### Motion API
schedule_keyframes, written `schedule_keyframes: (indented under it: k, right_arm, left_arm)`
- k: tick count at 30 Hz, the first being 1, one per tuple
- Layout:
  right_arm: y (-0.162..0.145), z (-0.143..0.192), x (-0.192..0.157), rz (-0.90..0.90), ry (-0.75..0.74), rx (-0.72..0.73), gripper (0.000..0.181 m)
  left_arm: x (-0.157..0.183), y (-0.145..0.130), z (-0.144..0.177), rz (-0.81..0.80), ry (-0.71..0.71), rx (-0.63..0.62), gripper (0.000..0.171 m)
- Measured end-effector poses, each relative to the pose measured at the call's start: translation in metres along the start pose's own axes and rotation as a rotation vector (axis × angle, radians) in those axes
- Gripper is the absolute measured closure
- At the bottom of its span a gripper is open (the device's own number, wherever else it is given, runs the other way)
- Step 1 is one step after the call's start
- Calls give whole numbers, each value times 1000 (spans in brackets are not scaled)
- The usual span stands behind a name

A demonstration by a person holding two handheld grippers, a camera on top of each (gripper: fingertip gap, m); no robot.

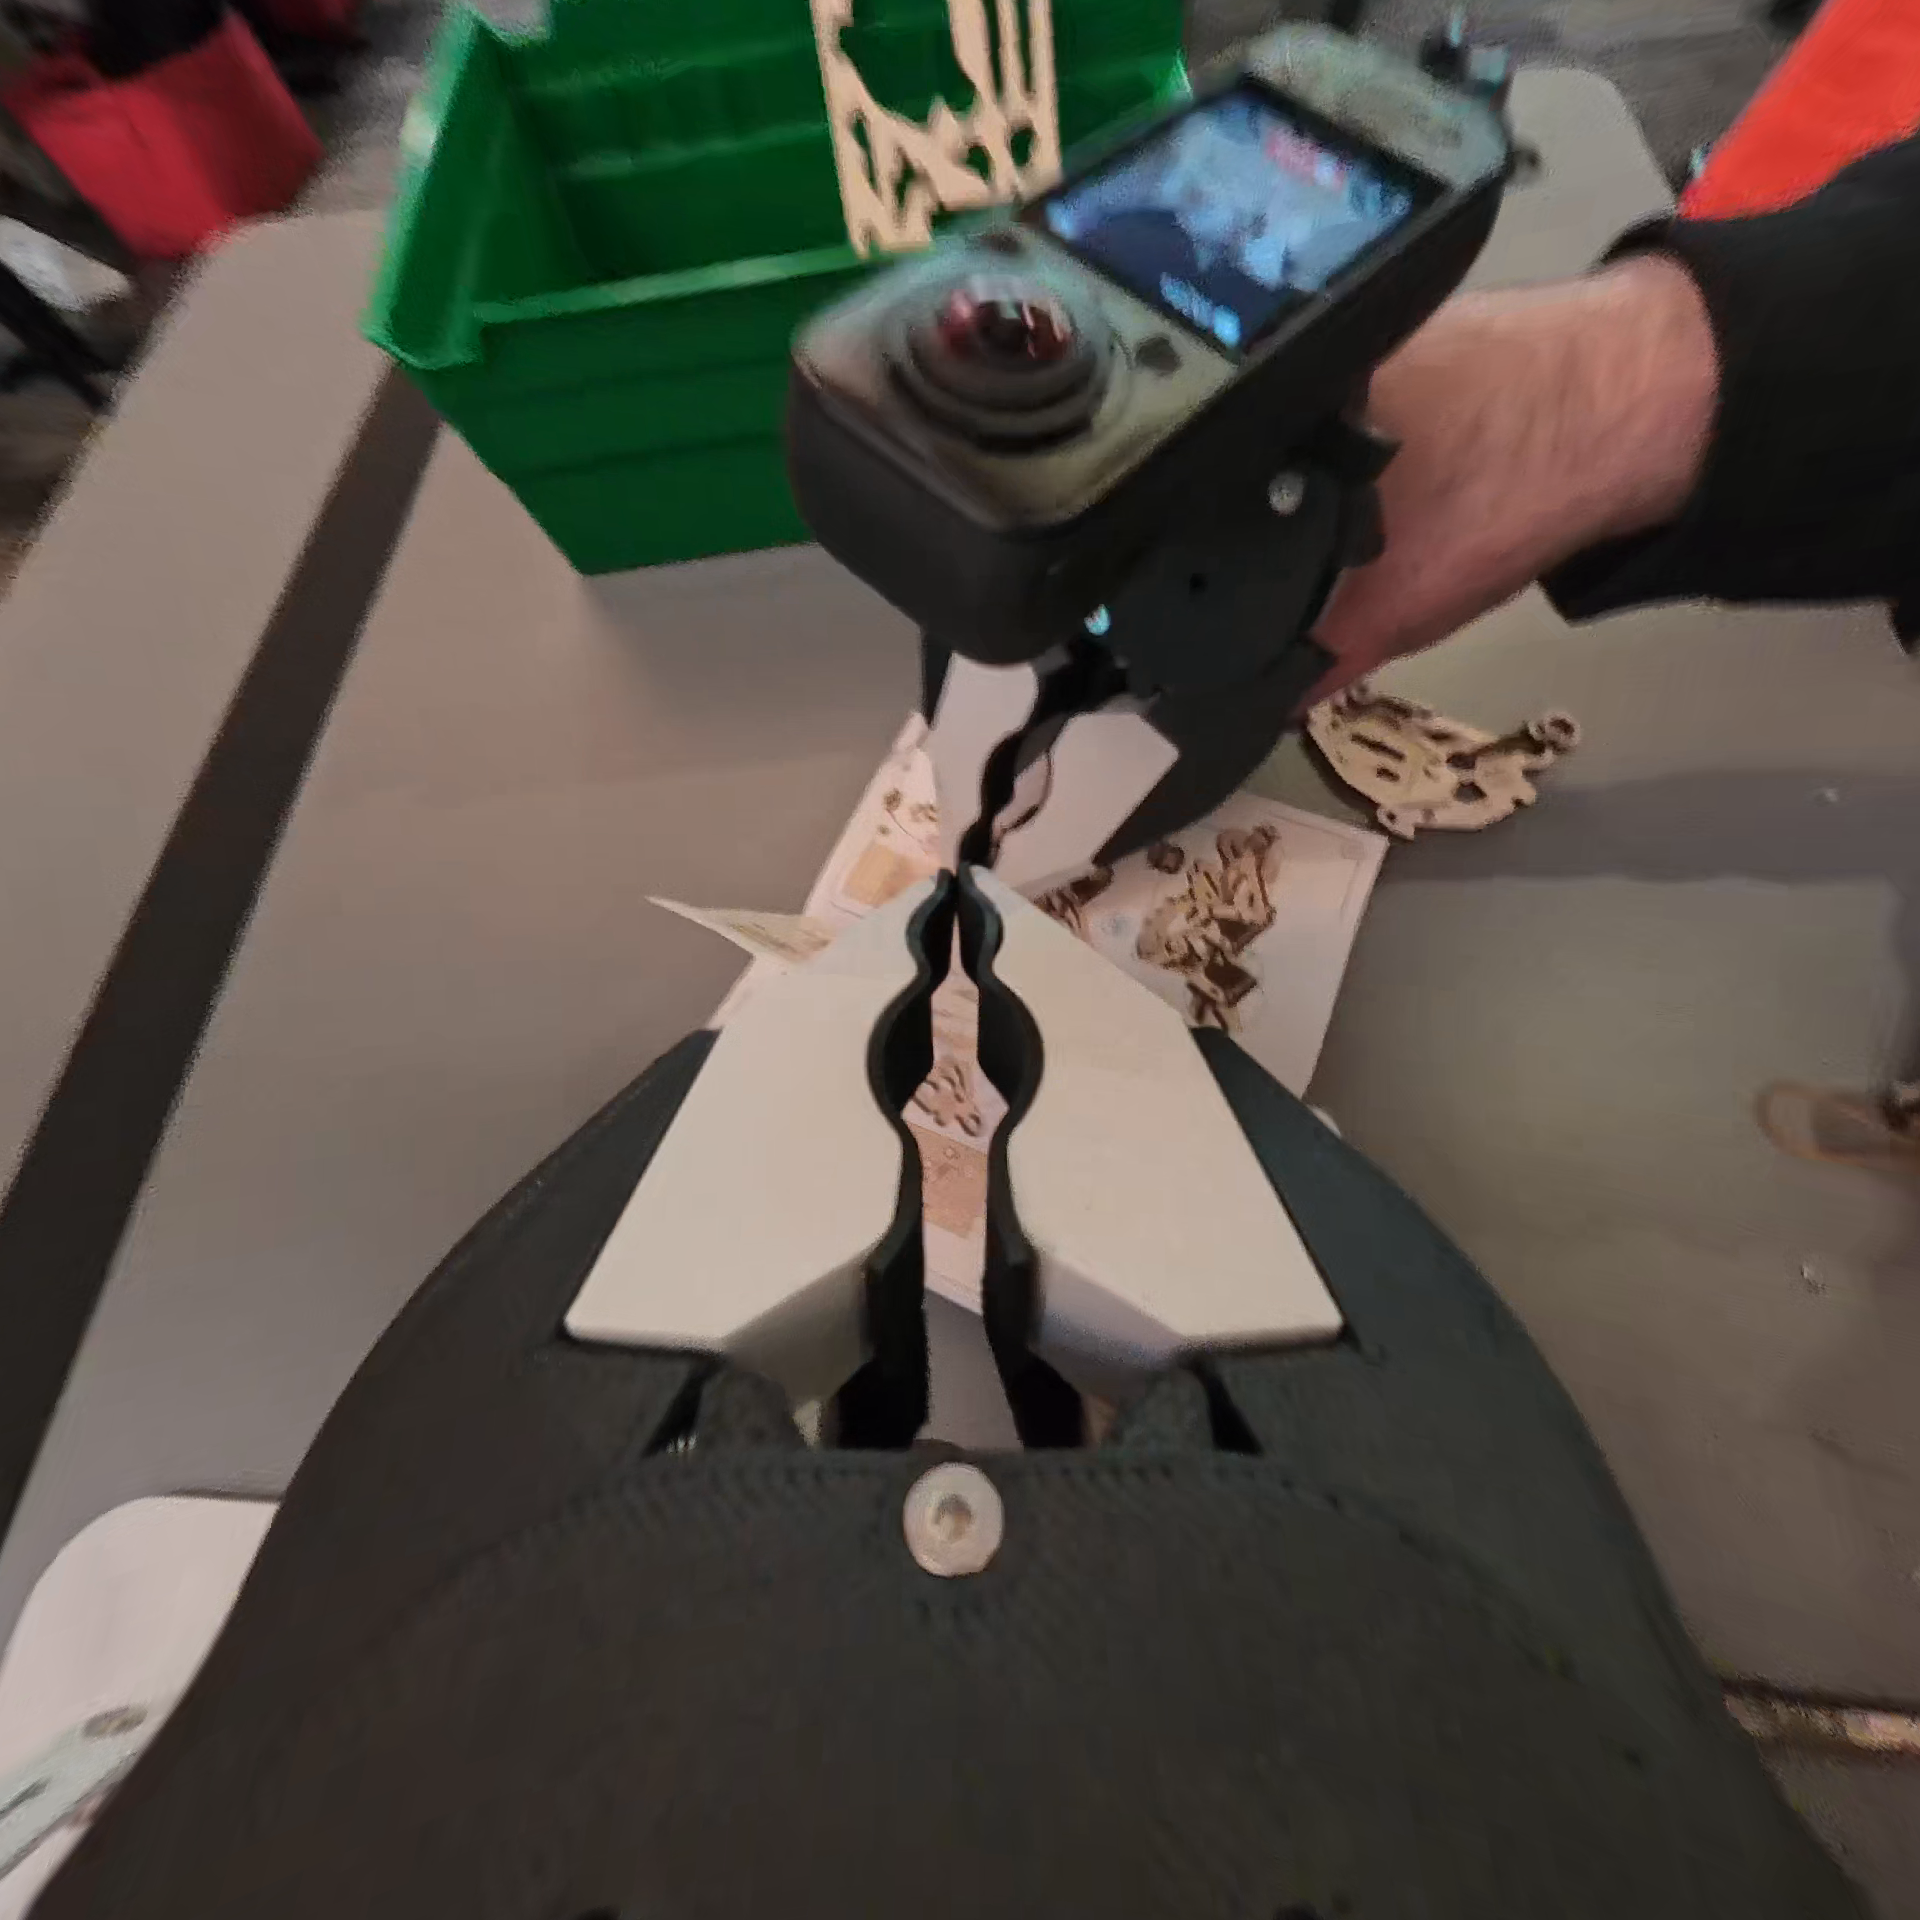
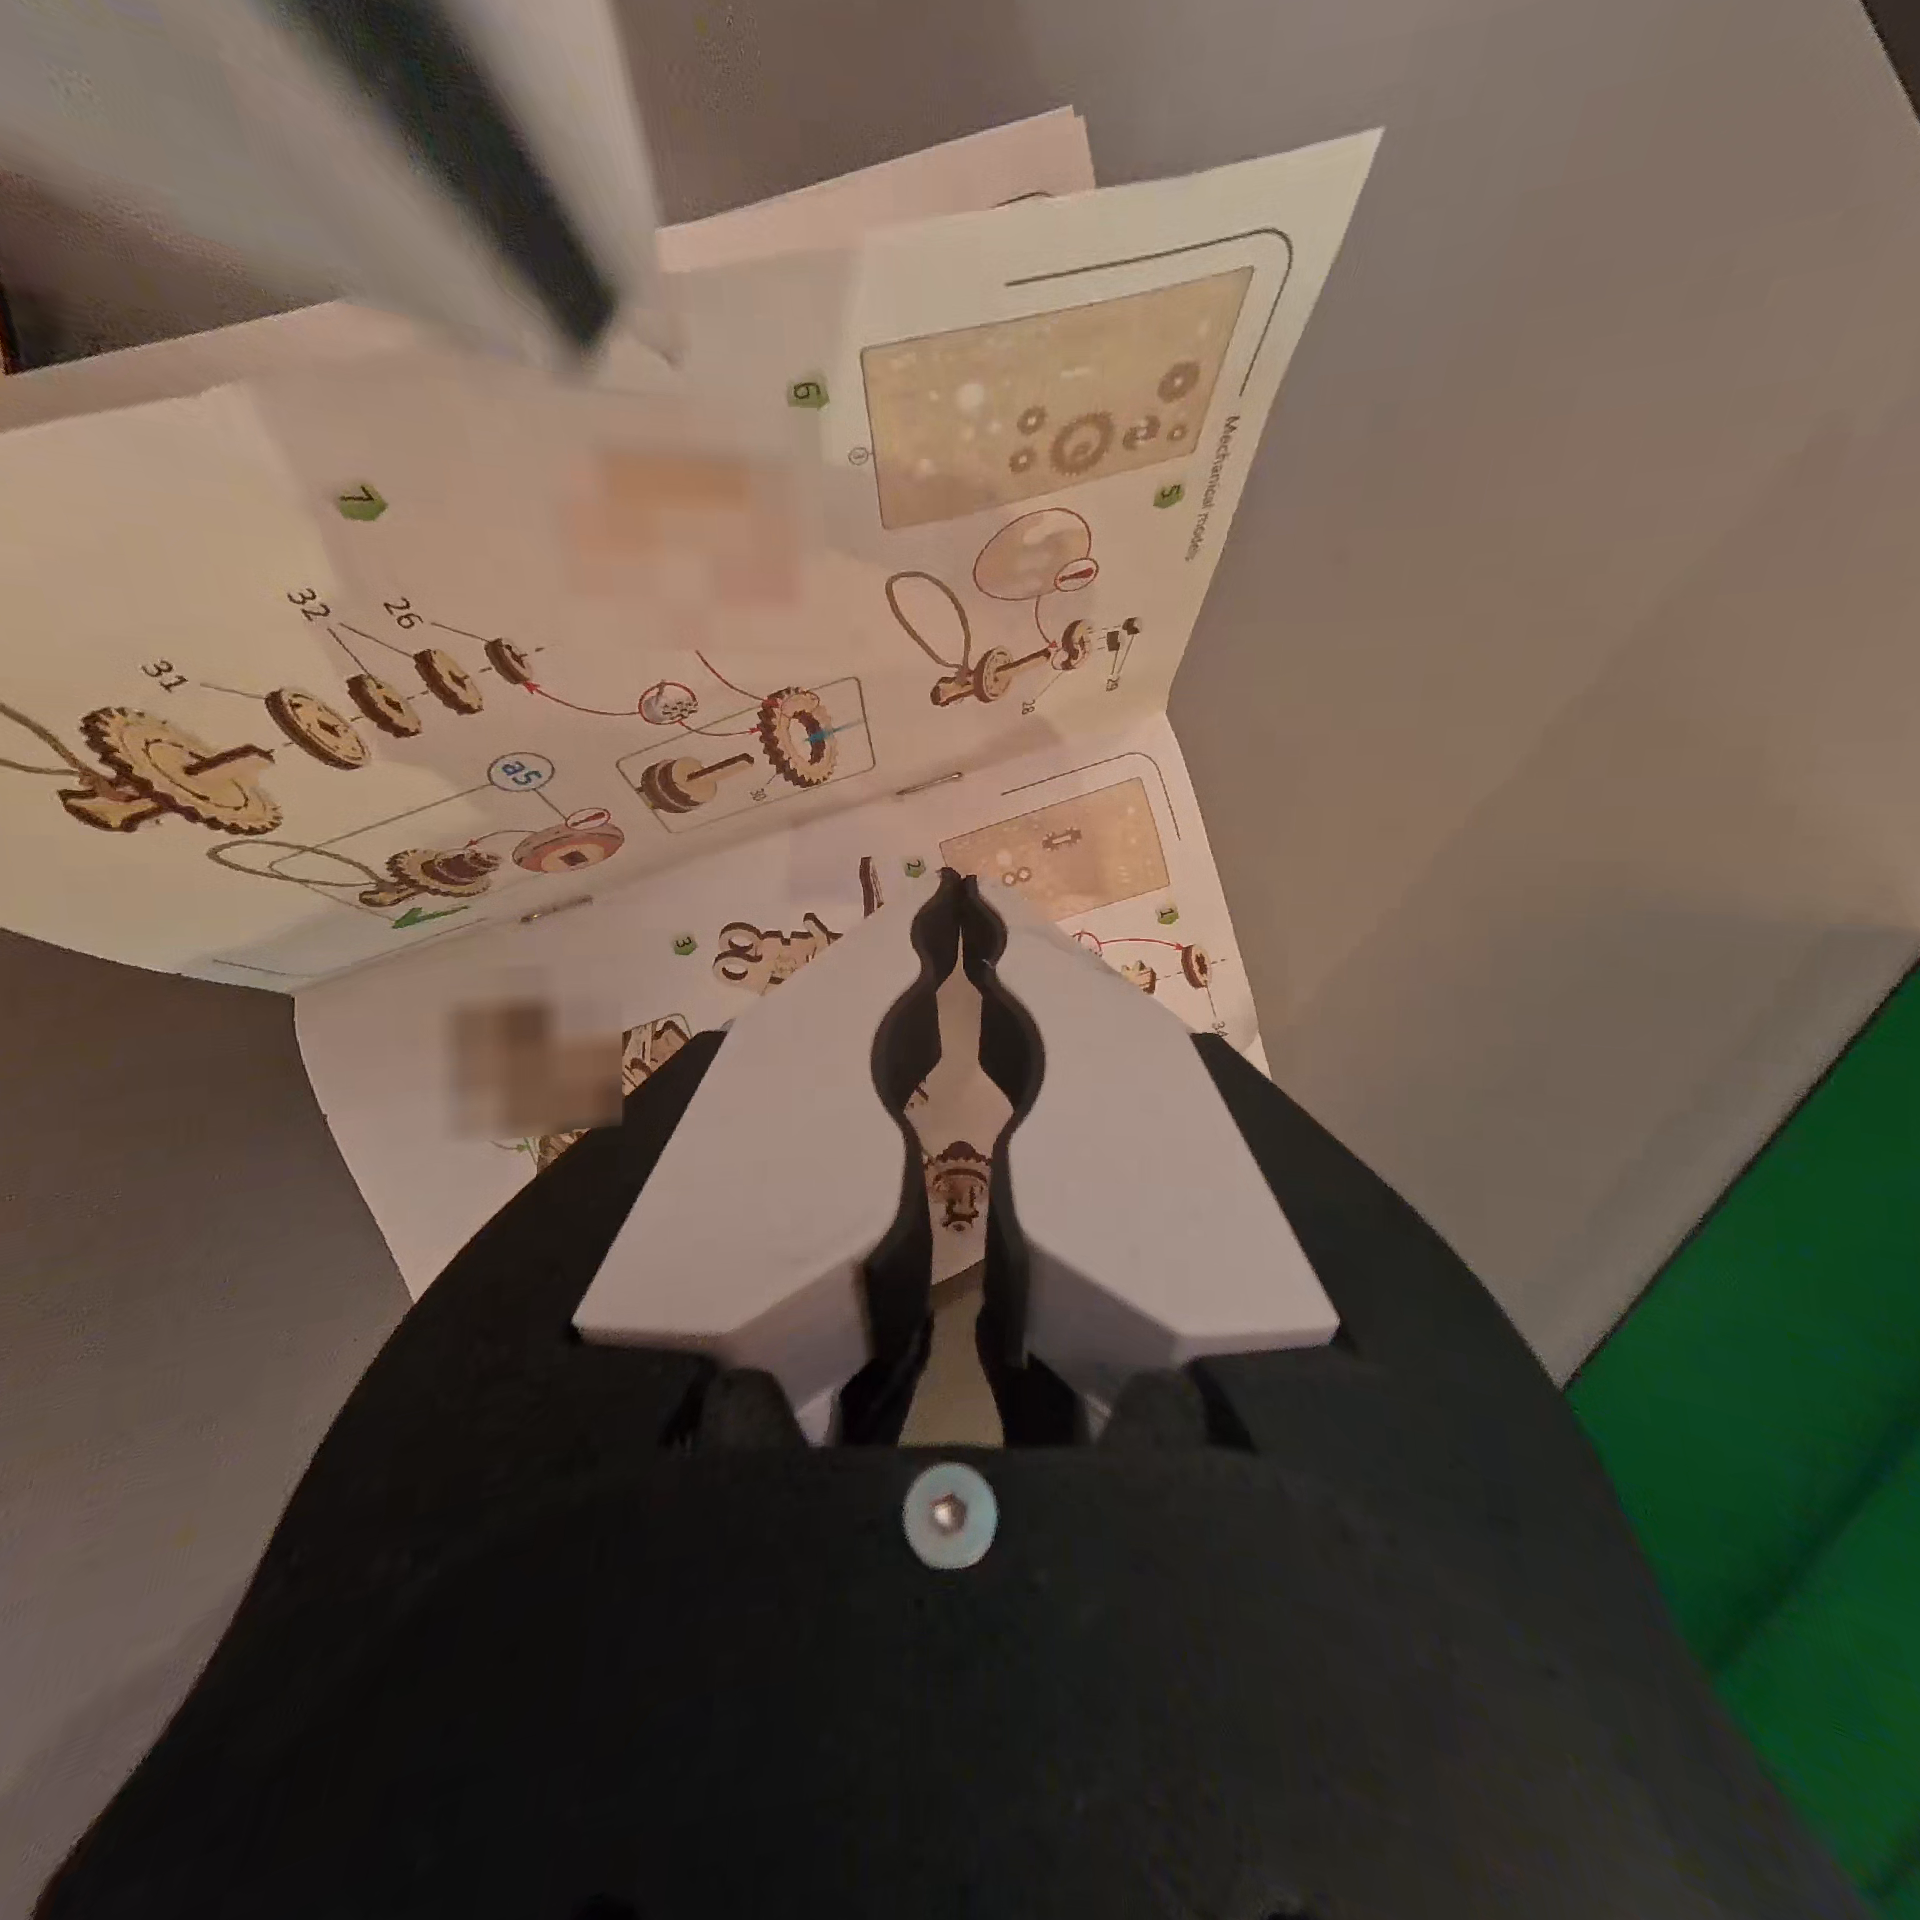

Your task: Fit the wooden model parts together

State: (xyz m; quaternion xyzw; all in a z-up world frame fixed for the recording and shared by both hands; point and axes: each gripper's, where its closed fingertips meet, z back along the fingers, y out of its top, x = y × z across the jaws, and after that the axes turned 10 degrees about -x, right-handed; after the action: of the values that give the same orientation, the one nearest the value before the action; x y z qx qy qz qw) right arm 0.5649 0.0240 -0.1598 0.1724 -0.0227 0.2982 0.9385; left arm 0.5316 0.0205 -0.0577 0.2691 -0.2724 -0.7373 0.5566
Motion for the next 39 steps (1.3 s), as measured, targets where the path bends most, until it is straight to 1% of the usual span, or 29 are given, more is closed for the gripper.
schedule_keyframes:
  k: [1,2,3,4,5,6,7,10,12,14,17,18,21,22,27,28,30,32,34,37,39]
  right_arm:
    - [0,0,0,0,-2,3,181]
    - [0,0,0,0,-3,4,181]
    - [0,0,0,0,-3,5,181]
    - [0,0,0,1,-3,7,181]
    - [0,0,0,2,-1,10,181]
    - [0,-1,0,1,2,14,181]
    - [0,-1,0,-2,6,20,181]
    - [0,-1,0,-16,21,37,181]
    - [0,-1,1,-36,38,44,181]
    - [0,0,6,-56,19,46,181]
    - [21,9,7,-161,94,184,181]
    - [25,8,9,-168,86,198,181]
    - [20,-12,12,-134,33,129,181]
    - [20,-12,13,-141,31,143,181]
    - [20,-11,13,-226,98,200,181]
    - [20,-11,13,-279,147,216,181]
    - [21,-10,14,-424,291,245,181]
    - [21,-9,14,-513,371,245,181]
    - [15,-7,19,-548,379,231,181]
    - [3,-4,25,-555,370,225,181]
    - [0,-4,25,-523,320,208,181]
  left_arm:
    - [3,-12,-13,-8,-27,-80,171]
    - [3,-32,-28,-1,-34,-200,171]
    - [-2,-57,-42,15,-14,-329,171]
    - [-6,-80,-52,27,8,-431,171]
    - [-9,-93,-57,44,14,-468,171]
    - [-11,-86,-58,87,2,-402,171]
    - [-12,-92,-57,115,-19,-418,171]
    - [-13,-93,-55,173,-83,-360,171]
    - [-13,-92,-55,194,-105,-338,171]
    - [-13,-92,-55,206,-112,-332,171]
    - [-14,-92,-55,223,-125,-323,171]
    - [-13,-92,-55,232,-130,-319,171]
    - [-13,-92,-55,276,-159,-302,171]
    - [-14,-92,-55,297,-179,-289,171]
    - [-13,-91,-55,437,-301,-213,171]
    - [-13,-91,-55,456,-323,-199,171]
    - [-13,-91,-55,471,-346,-185,171]
    - [-13,-91,-55,468,-346,-189,171]
    - [-13,-92,-54,467,-342,-197,171]
    - [-16,-96,-51,489,-358,-199,171]
    - [-16,-96,-51,506,-375,-188,171]
